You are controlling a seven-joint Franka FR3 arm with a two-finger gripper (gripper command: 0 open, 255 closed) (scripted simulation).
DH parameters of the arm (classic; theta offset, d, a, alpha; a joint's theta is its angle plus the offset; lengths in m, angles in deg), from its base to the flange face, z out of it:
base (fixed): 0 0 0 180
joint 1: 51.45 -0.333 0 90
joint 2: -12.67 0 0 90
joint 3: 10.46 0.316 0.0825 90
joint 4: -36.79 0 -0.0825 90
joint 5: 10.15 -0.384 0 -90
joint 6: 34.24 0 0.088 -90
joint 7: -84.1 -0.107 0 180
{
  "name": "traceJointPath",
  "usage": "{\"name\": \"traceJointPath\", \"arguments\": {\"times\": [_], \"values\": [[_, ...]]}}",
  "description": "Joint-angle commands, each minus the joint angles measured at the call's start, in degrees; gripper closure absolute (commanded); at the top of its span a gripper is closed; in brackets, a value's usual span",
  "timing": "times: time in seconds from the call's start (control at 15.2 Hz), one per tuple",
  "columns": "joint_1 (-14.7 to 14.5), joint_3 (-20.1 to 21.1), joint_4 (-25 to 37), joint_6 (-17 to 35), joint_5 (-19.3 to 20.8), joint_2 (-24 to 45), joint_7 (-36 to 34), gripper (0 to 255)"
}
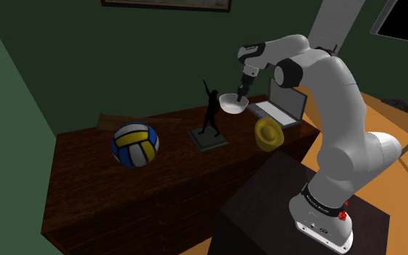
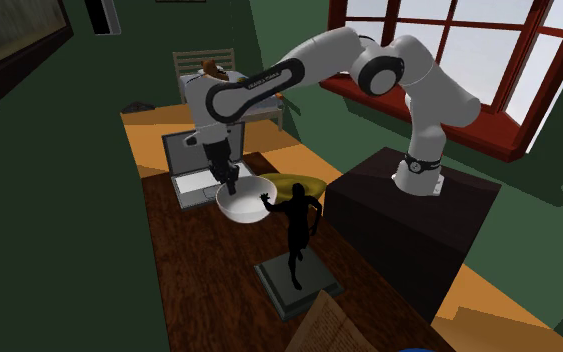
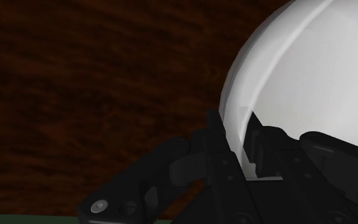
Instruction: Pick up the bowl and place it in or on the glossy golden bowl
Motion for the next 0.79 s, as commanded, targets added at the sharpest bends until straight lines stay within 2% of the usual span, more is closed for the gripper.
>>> {"name": "traceJointPath", "arguments": {"times": [0.0, 0.33, 0.73], "values": [[0.1, -0.1, 1.0, -1.2, 0.2, -0.3, -0.5, 255], [0.2, -0.3, 2.2, -3.5, 0.6, -1.6, -1.2, 255], [-0.4, -3.2, -17.7, 2.6, 2.0, -13.3, 6.0, 255]]}}
